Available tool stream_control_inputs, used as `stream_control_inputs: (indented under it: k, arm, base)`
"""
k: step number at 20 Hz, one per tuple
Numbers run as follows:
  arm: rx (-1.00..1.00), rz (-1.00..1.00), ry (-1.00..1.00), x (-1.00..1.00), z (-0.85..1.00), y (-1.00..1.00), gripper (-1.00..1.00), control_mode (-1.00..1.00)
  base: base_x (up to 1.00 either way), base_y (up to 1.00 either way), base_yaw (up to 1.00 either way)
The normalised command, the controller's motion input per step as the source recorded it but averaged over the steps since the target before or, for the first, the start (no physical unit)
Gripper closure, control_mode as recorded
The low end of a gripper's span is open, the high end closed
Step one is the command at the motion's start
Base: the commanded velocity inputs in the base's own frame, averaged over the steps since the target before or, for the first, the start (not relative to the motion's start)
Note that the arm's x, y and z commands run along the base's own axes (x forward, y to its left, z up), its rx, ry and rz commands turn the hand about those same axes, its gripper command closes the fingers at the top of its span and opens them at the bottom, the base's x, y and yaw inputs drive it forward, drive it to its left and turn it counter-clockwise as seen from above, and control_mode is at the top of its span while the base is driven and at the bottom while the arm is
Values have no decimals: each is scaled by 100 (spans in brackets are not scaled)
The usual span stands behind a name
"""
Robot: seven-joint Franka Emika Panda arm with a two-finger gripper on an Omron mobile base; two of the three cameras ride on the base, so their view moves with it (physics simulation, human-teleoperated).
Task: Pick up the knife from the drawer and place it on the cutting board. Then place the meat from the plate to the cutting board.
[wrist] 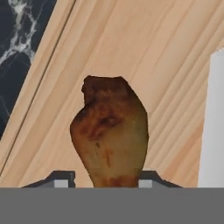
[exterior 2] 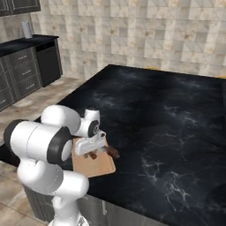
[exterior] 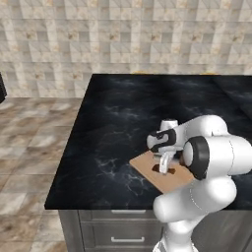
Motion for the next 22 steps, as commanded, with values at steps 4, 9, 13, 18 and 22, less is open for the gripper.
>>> stream_control_inputs:
  k: [4,9,13,18,22]
  arm:
    - [-1,0,-12,-66,2,15,-100,-100]
    - [-5,0,-23,-75,44,21,-100,-100]
    - [-1,0,-11,-61,99,9,-100,-100]
    - [0,0,0,-13,100,0,-100,-100]
    - [0,0,0,-4,100,-9,-100,-100]
  base:
    - [0,0,0]
    - [0,0,0]
    - [0,0,0]
    - [0,0,0]
    - [0,0,0]
